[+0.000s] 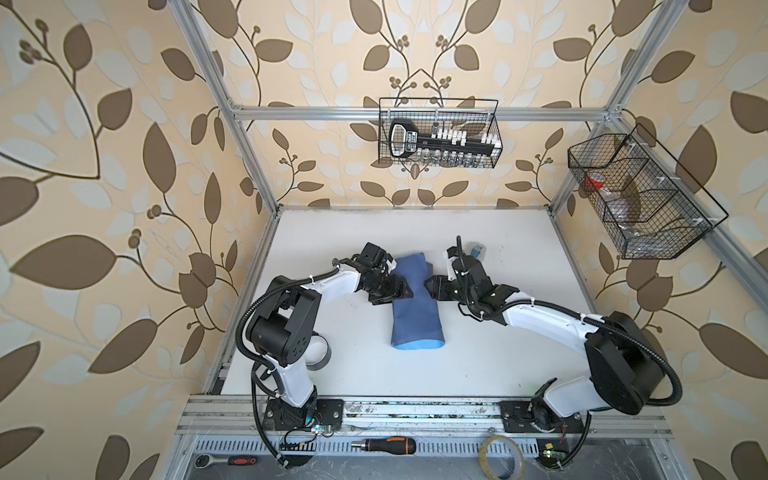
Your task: Wrap the gift box in paper
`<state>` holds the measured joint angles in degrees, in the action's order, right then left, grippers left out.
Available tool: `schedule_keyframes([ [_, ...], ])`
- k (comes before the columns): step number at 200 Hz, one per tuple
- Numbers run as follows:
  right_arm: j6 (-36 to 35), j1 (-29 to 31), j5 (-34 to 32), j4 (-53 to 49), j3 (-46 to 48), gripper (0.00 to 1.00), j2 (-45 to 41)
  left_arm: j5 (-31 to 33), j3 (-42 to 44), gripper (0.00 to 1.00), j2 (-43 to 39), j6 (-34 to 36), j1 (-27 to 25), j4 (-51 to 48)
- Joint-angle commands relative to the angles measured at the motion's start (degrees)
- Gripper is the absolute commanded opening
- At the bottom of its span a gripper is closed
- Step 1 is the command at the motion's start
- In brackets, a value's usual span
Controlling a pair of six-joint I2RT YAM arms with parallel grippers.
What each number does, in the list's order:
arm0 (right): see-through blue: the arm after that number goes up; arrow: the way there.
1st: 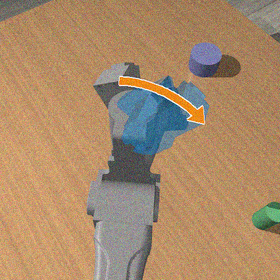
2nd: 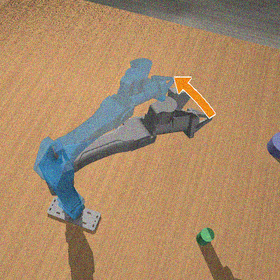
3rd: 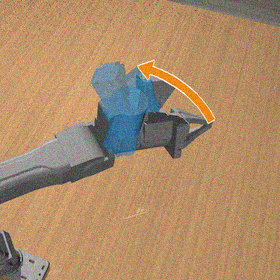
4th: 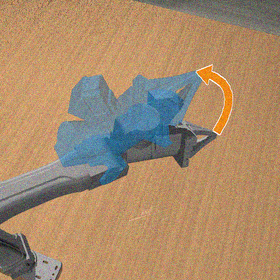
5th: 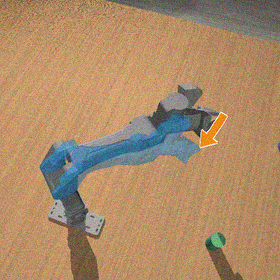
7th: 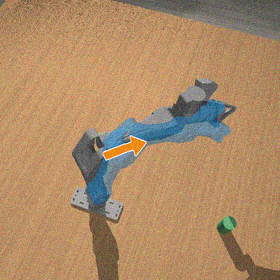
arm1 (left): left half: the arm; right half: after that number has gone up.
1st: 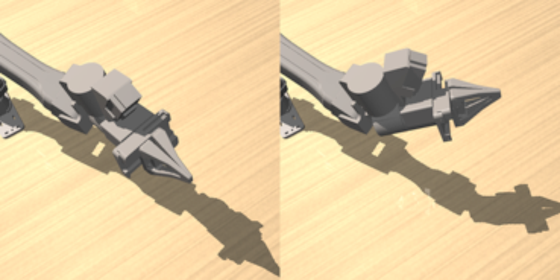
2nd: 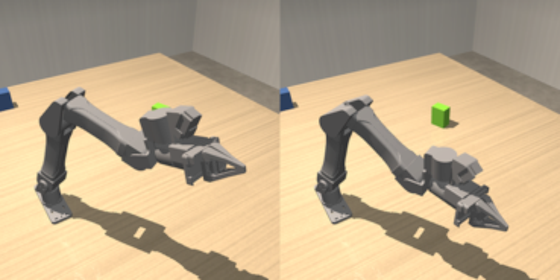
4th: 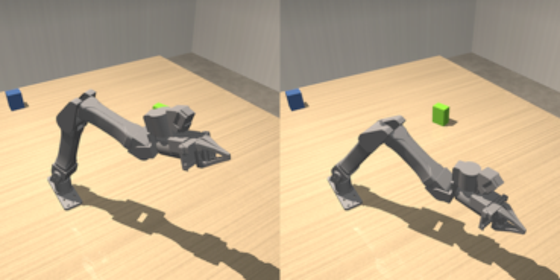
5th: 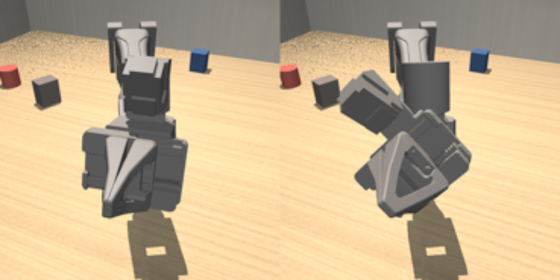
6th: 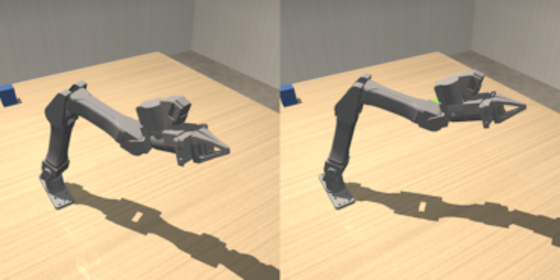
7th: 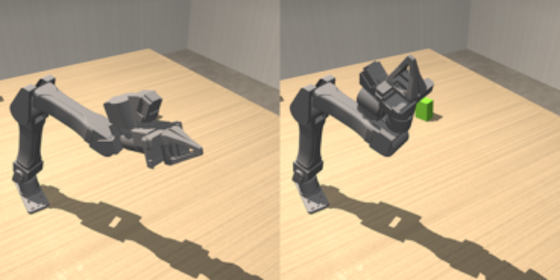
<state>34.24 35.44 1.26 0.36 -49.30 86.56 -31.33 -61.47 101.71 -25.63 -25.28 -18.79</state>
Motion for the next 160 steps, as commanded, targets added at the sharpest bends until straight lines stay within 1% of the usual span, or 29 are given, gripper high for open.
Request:
schedule_keyframes([
  [1,-1.69,0.48,3.00,-2.45,-2.52,0.59,2.66,10.14,2.20,0.78,6.37,0.86,-0.91,-1.55],
  [50,-1.11,0.15,4.95,-1.02,-3.11,0.59,6.63,10.06,2.08,0.78,6.73,0.86,-0.91,-1.49],
  [83,0.92,-0.45,6.78,0.68,-2.18,0.60,8.01,10.06,1.98,0.78,6.80,0.86,-0.91,-1.51],
  [98,2.44,-1.17,9.14,2.99,-1.21,0.61,8.52,10.15,2.06,0.78,6.86,0.84,-0.91,-1.51],
  [125,3.17,-2.25,12.64,5.71,-0.56,0.63,9.79,10.01,2.03,0.78,6.94,0.76,-0.91,-1.47],
  [145,5.37,-4.03,17.83,9.55,0.81,0.65,10.95,10.06,1.97,0.78,6.93,0.80,-0.91,-1.45],
  [160,6.72,-5.41,20.50,11.61,1.72,0.67,11.48,9.98,1.95,0.78,6.85,0.76,-0.91,-1.44],
])
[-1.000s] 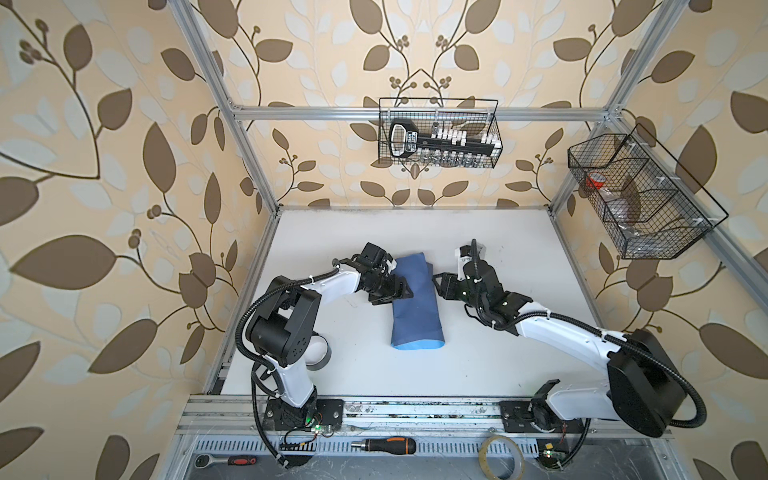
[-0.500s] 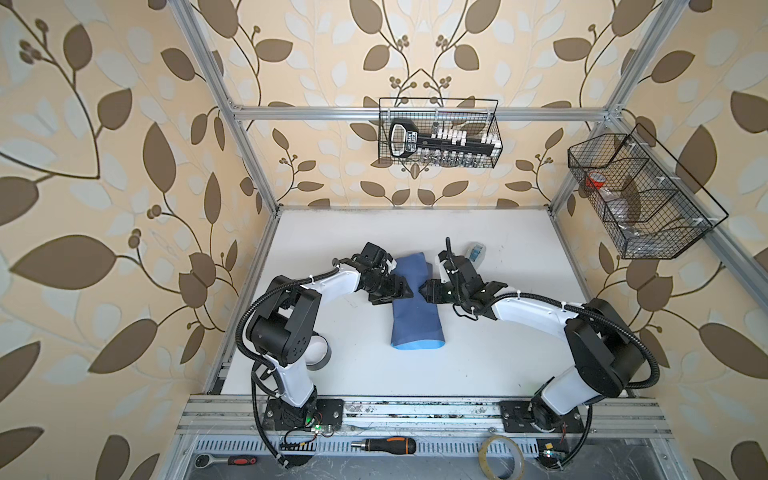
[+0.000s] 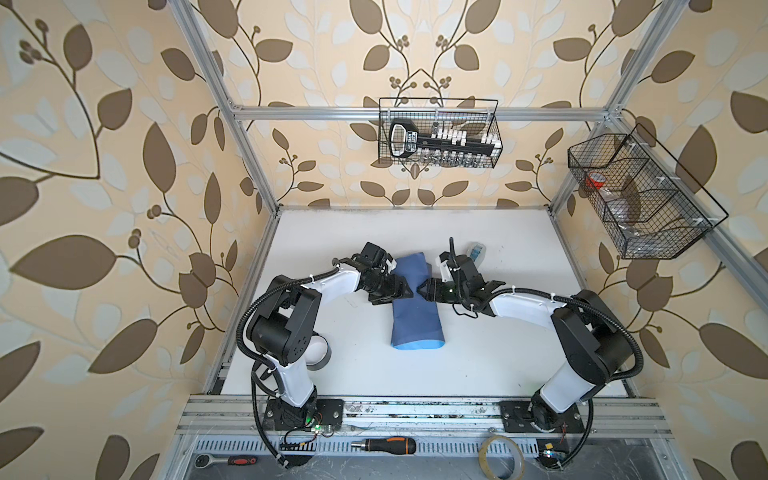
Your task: Wrap the gift box in paper
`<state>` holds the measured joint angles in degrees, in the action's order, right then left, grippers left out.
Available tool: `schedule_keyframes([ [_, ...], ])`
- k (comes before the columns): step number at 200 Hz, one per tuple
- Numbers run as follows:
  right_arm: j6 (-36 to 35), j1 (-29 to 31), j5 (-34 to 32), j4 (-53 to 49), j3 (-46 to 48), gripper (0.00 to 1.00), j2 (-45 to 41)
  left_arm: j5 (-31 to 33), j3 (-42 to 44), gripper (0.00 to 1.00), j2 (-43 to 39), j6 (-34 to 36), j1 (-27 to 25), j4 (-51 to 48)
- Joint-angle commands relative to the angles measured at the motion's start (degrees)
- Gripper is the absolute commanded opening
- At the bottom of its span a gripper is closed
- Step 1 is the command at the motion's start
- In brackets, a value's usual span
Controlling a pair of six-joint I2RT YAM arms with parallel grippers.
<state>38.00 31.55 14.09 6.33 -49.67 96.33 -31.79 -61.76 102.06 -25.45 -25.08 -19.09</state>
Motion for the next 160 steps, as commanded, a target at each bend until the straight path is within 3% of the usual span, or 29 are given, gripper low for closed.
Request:
schedule_keyframes([
  [1,3.00,-1.59,7.78,5.68,2.15,0.67,1.77,10.44,2.25,0.78,6.49,0.58,-1.07,-1.13],
  [33,2.69,-5.26,10.10,5.24,3.48,0.75,-0.90,10.43,2.08,0.78,6.36,0.58,-1.11,-1.30],
  [68,0.01,-8.93,8.76,1.59,7.23,0.79,-10.19,10.49,1.56,0.79,5.40,0.41,-1.11,-1.74],
  [135,-2.15,-6.24,2.57,-1.65,10.82,0.80,-17.69,7.12,-5.24,0.86,2.20,-2.56,-1.11,-3.53],
  [160,-3.33,-5.59,0.76,-3.92,12.11,0.80,-20.93,9.14,-7.62,0.88,-1.36,-2.37,-1.11,-6.21],
])
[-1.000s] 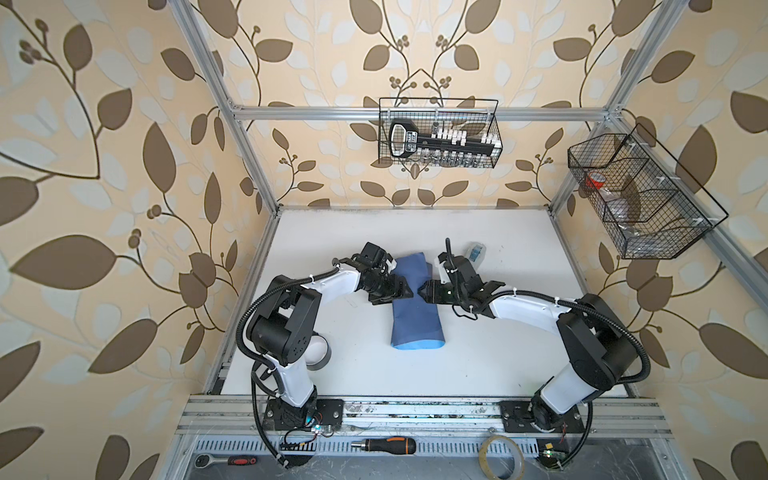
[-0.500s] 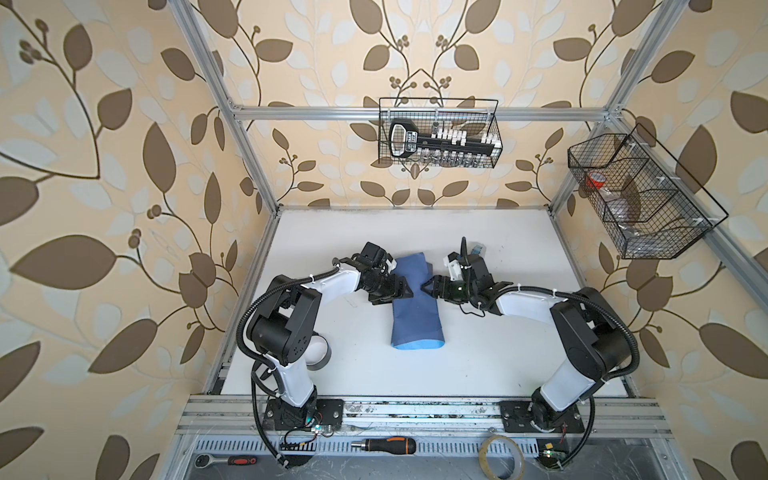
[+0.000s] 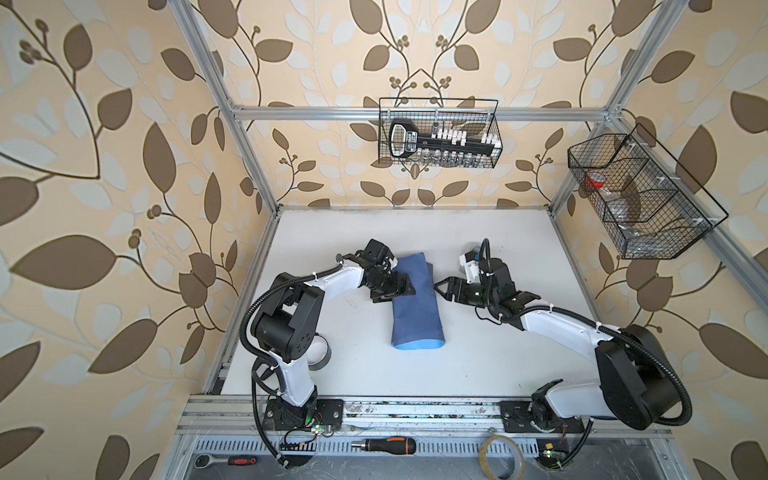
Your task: Wrap the gift box in paper
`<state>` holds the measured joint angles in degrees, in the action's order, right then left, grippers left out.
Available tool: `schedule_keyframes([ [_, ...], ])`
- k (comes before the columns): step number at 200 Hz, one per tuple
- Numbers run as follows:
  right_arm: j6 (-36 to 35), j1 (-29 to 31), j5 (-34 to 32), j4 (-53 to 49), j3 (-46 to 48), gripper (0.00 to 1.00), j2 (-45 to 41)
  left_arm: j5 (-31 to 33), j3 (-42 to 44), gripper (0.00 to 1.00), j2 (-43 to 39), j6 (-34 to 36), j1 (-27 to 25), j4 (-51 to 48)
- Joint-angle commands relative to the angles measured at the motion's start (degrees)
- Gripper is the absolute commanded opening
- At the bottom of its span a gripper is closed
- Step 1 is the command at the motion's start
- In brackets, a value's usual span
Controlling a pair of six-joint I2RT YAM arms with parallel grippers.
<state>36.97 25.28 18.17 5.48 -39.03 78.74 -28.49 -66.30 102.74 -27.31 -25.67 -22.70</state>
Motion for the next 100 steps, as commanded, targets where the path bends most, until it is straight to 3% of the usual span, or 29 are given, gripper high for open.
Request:
schedule_keyframes([
  [1,-2.32,0.71,-3.41,-3.13,1.52,0.80,-3.42,5.91,-3.10,0.88,-2.20,-0.49,-0.52,-2.69],
  [20,-3.38,1.92,-5.33,-4.25,3.02,0.83,-5.90,7.87,-3.03,0.90,-5.87,-0.06,-0.52,-4.22],
  [34,-3.53,2.64,-5.12,-4.08,3.86,0.85,-6.36,9.33,-1.34,0.98,-8.98,-0.11,-0.44,-4.25],
  [55,-3.20,4.12,-3.36,-2.10,3.53,0.86,-4.46,10.14,3.64,0.99,-13.48,-1.12,0.01,-2.88],
  [73,-1.51,5.07,-1.42,0.46,2.44,0.85,-1.34,7.93,8.39,0.95,-15.78,-3.20,0.88,0.06],
  [100,0.19,6.63,-1.31,2.90,0.10,0.81,3.87,0.83,10.14,0.81,-14.14,-5.44,0.67,3.80],
])
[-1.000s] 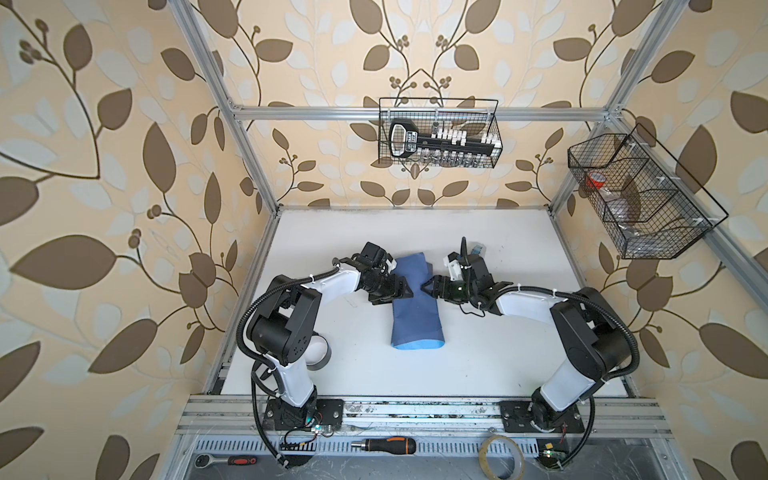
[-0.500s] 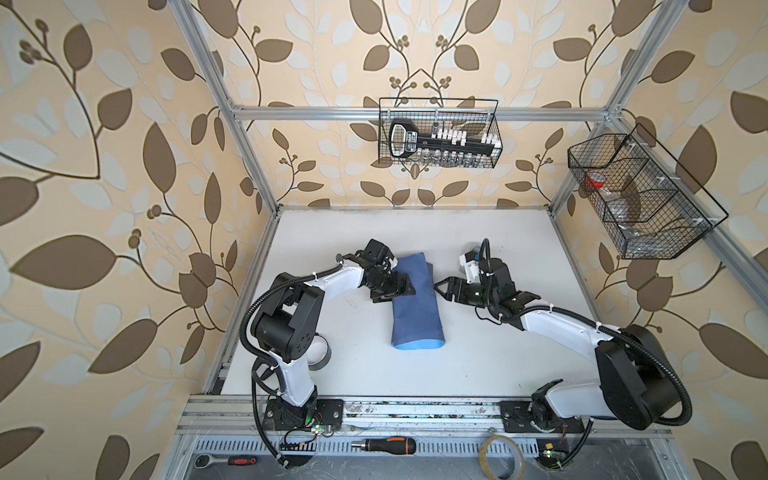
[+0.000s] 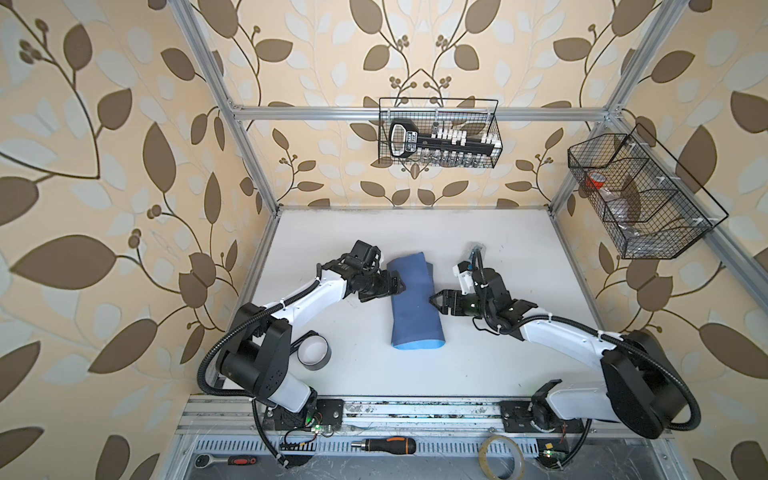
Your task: Wrap the gift box in paper
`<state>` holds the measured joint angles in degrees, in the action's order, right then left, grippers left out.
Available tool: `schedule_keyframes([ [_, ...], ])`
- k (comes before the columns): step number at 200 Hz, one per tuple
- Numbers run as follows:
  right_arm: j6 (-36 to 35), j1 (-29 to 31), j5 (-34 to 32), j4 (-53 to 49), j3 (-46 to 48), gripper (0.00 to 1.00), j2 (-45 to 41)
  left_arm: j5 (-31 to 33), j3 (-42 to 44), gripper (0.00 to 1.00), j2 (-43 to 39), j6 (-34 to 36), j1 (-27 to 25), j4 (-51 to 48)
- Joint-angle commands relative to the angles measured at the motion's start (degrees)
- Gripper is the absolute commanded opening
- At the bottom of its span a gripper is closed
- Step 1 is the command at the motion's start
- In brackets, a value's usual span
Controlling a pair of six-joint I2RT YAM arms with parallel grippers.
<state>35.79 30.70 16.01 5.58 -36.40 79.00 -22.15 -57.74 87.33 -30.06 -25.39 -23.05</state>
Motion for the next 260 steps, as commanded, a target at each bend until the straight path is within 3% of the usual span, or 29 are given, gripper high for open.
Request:
schedule_keyframes([
  [1,1.42,1.30,0.81,2.78,-2.66,0.80,3.79,-5.61,1.57,0.80,1.44,-2.70,0.36,4.15],
  [25,2.74,1.73,0.24,4.72,-3.74,0.73,7.26,-7.06,0.04,0.71,3.83,-2.98,0.01,5.22],
  [56,3.83,1.66,0.44,6.63,-5.81,0.70,10.35,-7.69,-4.49,0.69,8.75,-2.93,-0.01,5.42],
  [101,2.54,-1.22,1.87,5.55,-11.63,0.66,15.59,-4.28,-11.77,0.78,15.20,-1.48,0.23,2.56],
  [116,0.33,-2.42,2.01,3.07,-12.73,0.70,15.29,-1.96,-12.06,0.81,14.67,-0.83,0.63,1.76],
  [151,-5.24,-2.01,0.74,-1.72,-7.13,0.83,6.61,-0.59,-1.70,0.91,3.11,-0.52,0.61,5.07],
  [189,-7.06,4.92,-4.44,-3.70,1.19,0.90,-1.89,-2.11,12.29,0.93,-8.82,0.90,-1.85,8.70],
  [214,-7.41,8.52,-8.83,-4.09,2.03,0.89,-1.47,0.57,15.07,0.93,-9.94,2.79,-5.49,9.49],
  [260,-8.62,8.82,-12.55,-2.71,1.78,0.81,2.15,6.97,13.52,0.90,-5.99,4.19,-9.12,9.53],
])
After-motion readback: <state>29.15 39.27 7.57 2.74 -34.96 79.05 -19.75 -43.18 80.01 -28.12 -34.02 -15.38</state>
